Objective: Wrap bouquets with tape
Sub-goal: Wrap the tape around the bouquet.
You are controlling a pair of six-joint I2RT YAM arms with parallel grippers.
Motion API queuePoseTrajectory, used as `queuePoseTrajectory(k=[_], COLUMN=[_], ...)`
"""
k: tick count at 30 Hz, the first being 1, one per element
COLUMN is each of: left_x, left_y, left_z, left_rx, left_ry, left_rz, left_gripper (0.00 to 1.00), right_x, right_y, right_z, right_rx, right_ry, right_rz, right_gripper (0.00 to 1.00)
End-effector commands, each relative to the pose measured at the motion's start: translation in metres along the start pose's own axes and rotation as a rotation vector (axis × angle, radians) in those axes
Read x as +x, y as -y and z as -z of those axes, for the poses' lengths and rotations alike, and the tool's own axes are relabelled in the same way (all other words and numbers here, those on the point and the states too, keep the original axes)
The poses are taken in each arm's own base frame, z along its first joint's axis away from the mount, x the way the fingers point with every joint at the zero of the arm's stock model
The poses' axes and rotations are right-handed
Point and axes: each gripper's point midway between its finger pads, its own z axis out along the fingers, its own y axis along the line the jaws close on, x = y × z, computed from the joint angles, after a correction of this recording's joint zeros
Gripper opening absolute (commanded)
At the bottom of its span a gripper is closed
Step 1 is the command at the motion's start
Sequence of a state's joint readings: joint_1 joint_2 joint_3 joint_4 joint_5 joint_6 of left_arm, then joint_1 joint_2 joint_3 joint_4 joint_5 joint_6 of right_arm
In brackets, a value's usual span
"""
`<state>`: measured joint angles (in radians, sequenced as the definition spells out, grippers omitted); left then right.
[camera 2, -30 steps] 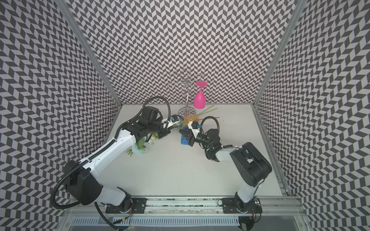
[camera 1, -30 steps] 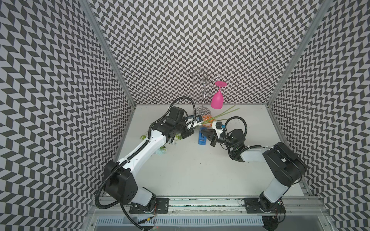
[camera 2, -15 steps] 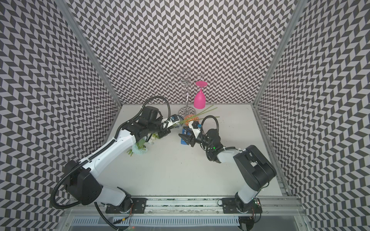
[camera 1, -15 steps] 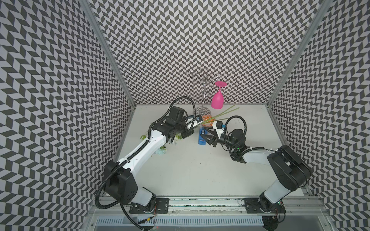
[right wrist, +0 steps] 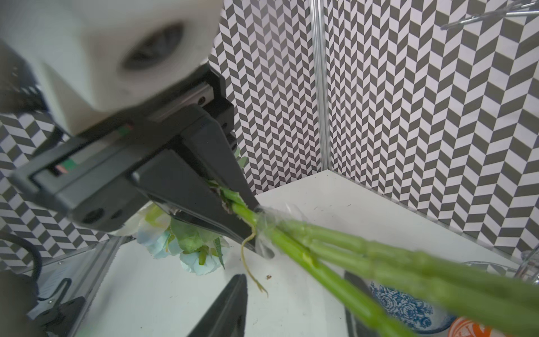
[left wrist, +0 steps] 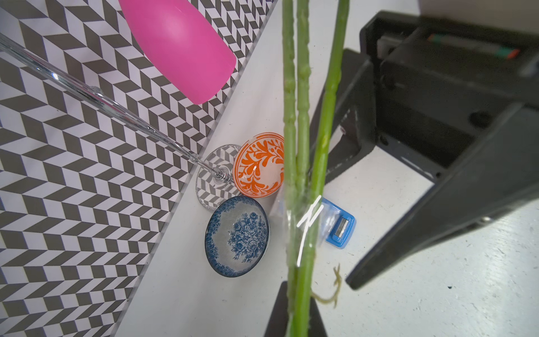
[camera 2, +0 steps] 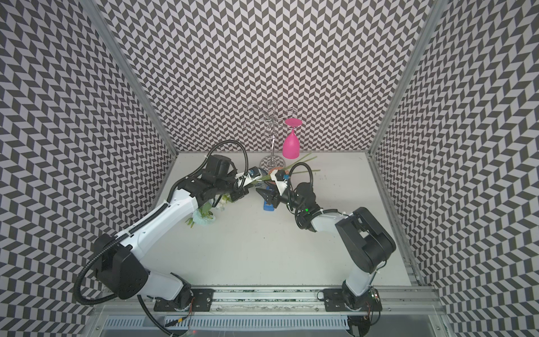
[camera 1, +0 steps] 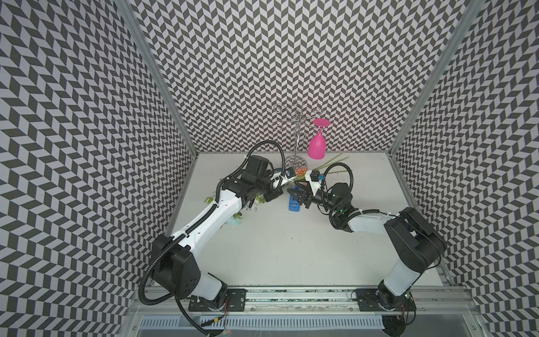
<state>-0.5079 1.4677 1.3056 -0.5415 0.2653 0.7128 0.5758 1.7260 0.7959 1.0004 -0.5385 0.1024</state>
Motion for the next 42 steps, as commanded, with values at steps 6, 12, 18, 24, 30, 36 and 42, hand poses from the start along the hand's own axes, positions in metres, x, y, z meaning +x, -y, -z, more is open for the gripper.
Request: queuePoseTrajectory(k=[6,12,18,24,30,36,42], left_x=[-0.014,-0.013,-0.009,-0.008,-0.005,-0.003,-0.001], left_y=[-0.006,-0.006,-0.006,-0.008,-0.008,-0.009,-0.011], left_z=[0.009,0.008,0.004,0.004,0.002,0.0,-0.001], left_rx=[-0.02,-0.023,-0.023,-0.029,-0.028,-0.026,-0.029], left_ry=[0.055,0.05,0.035,0.028,0.02,0.015,0.007], left_rz=[-0.017,-0.015,-0.01,-0.009,-0.005,-0.003,0.002], left_gripper=[0.0,0.0,0.0,0.0,0.0,0.0,0.0], right_x=[-0.005,-0.007,-0.011,-0.021,-0.031,-0.035,-0.032], right_y=[0.001,-0.007,-0.025,-0.036,-0.044,-0.047,-0.049], right_z=[-0.002,0.005,0.01,0.016,0.02,0.021,0.026], right_rx=[0.015,0.002,-0.051,-0.073,-0.099,-0.112,-0.102], right_ry=[0.03,0.028,0.022,0.034,0.048,0.047,0.027], right_rz=[0.012,0.008,0.025,0.042,0.058,0.067,0.072], right_gripper=[0.13,0.0,0.0,0.0,0.0,0.0,0.0])
